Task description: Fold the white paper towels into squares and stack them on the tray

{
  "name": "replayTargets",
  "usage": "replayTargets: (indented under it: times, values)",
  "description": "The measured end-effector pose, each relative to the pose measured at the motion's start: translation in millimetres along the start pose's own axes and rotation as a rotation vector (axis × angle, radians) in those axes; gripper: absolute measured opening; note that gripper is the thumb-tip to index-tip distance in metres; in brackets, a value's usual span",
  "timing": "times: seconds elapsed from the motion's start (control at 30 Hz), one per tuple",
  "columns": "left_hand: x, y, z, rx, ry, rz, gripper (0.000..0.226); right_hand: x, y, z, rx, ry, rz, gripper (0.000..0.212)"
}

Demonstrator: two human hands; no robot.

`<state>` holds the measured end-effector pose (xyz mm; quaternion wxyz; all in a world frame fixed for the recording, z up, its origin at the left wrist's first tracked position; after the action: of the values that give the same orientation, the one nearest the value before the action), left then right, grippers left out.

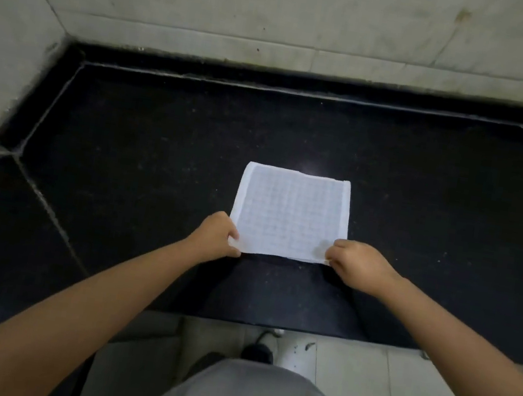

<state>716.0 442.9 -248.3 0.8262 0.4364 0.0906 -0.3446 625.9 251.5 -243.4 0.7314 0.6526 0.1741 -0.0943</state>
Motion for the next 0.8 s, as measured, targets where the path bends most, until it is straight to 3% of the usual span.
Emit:
replayTargets:
  times: [0.1, 0.2, 0.5, 0.6, 0.8]
  values:
    - [7.2, -12.5, -2.6, 0.140, -0.057, -0.045, 0.032, 8.0, -6.5, 10.4, 0.120, 0.000, -0.076, 0.025]
    - [15.2, -4.3, 6.2, 0.210, -0.135, -0.018, 0.022, 20.5, 3.7, 28.2, 0.208, -0.010, -0.078, 0.024]
    - [80.9, 59.0, 33.4, 0.018, -0.111, 0.085, 0.036, 62.8, 66.6, 100.1, 0.385, -0.258, 0.144, 0.025]
    - [106.3, 70.1, 39.4, -0.068, -0.096, 0.139, 0.019, 81.5, 69.9, 111.6, 0.410, -0.323, 0.137, 0.027]
    - [144.5, 66.8, 28.5, -0.021, -0.019, 0.154, 0.019, 114.6, 41.7, 122.8, 0.397, -0.393, 0.017, 0.029]
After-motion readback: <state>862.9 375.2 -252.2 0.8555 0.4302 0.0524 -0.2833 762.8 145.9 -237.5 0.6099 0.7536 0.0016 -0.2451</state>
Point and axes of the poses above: each hand's wrist, its own x-axis towards the middle knuckle, its own y-axis out of the back of the hand, z = x × y, the point moved 8 cm from there along x, towards the middle knuckle, and after that the axes turned 13 degrees about -x, right-handed, at the moved point
